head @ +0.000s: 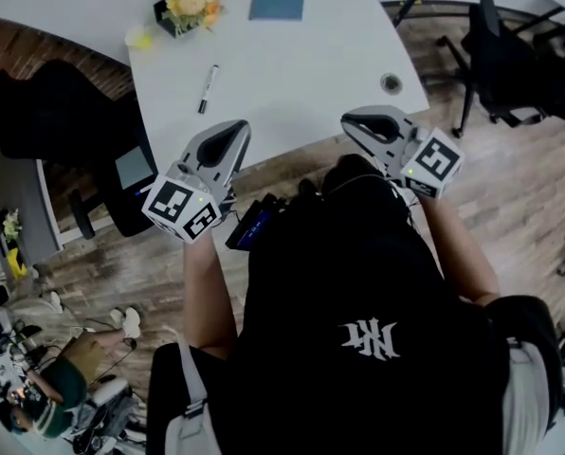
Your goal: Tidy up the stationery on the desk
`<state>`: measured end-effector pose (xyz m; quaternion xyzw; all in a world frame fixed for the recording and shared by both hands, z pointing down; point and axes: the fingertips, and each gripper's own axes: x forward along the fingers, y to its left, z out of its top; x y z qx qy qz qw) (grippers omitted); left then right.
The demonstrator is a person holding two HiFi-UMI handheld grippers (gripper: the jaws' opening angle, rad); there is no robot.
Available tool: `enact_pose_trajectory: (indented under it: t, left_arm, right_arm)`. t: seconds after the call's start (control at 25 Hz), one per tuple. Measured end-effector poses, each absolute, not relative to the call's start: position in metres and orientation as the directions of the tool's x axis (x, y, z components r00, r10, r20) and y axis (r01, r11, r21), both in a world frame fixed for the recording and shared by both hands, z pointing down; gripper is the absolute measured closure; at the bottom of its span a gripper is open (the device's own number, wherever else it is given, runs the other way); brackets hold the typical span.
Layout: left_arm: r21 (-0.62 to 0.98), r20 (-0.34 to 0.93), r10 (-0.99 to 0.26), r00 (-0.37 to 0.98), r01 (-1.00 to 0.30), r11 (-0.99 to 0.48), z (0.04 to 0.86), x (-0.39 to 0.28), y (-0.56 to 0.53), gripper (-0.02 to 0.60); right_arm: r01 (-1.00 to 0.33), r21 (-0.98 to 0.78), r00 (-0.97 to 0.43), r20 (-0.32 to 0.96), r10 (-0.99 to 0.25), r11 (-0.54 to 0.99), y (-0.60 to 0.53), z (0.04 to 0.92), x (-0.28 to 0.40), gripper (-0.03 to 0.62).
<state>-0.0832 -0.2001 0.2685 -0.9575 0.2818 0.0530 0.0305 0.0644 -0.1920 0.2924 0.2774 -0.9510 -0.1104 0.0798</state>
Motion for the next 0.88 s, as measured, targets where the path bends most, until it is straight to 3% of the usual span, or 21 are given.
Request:
enact_pose_trajectory:
  t: [0.88]
  left_arm:
    - [0.028,0.018,-0.625,0.781,-0.625,-0.780,0.216,-0.011,-0.414,0.581]
  right_arm:
    - [-0.477,0.135,-0.865,0.104,-0.491,0.869,-0.425,0.216,0.113,0.554]
